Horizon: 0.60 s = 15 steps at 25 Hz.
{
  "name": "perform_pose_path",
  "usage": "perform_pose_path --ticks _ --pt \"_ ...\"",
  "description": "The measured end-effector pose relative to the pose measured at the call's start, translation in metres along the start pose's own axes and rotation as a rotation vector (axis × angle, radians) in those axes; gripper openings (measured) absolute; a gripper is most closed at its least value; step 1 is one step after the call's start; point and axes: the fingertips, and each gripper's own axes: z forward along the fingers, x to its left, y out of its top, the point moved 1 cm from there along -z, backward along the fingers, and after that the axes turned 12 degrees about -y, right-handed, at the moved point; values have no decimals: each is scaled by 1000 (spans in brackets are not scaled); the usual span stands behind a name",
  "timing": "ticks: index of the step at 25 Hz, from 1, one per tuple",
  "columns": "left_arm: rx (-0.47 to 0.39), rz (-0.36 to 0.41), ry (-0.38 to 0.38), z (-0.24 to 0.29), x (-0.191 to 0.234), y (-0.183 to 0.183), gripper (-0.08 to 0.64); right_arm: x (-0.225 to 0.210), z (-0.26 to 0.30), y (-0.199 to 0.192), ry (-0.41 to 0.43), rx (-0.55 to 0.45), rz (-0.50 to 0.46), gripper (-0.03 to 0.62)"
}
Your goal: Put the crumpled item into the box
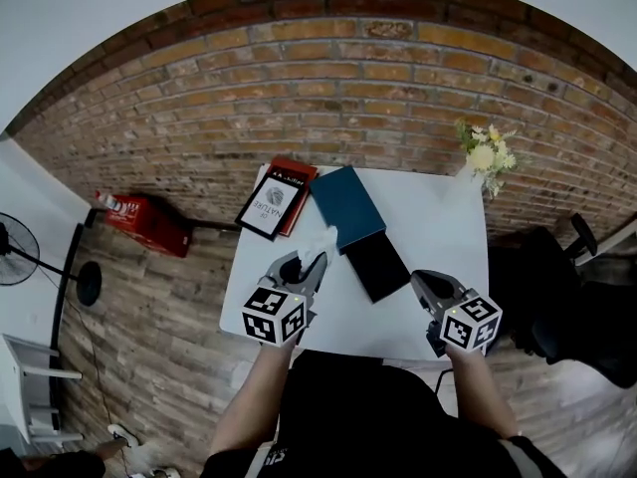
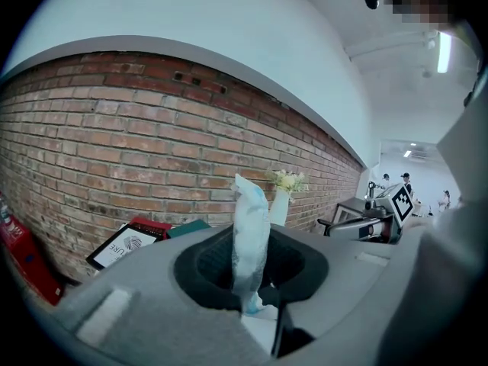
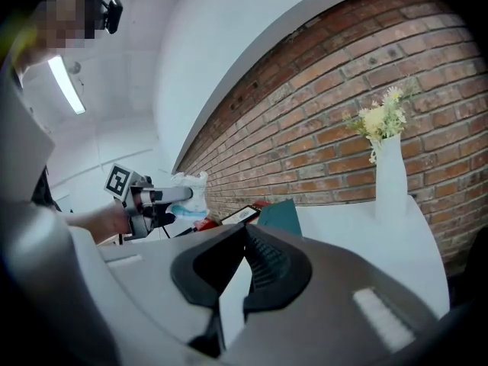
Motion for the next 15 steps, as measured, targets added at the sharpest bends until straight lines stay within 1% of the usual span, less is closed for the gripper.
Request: perform_pose_path --ticks 4,8,11,15 --pt "31 13 -43 23 -8 -2 67 -18 -5 -2 -38 -11 35 0" --pt "71 23 -92 46 -7 -7 67 -27 -7 0 -72 -26 60 0" --pt "117 29 -134 63 -7 -18 67 -35 -16 -8 -123 -25 94 0" --pt "187 58 -174 85 -3 -33 67 -48 -28 -18 -189 -21 134 0"
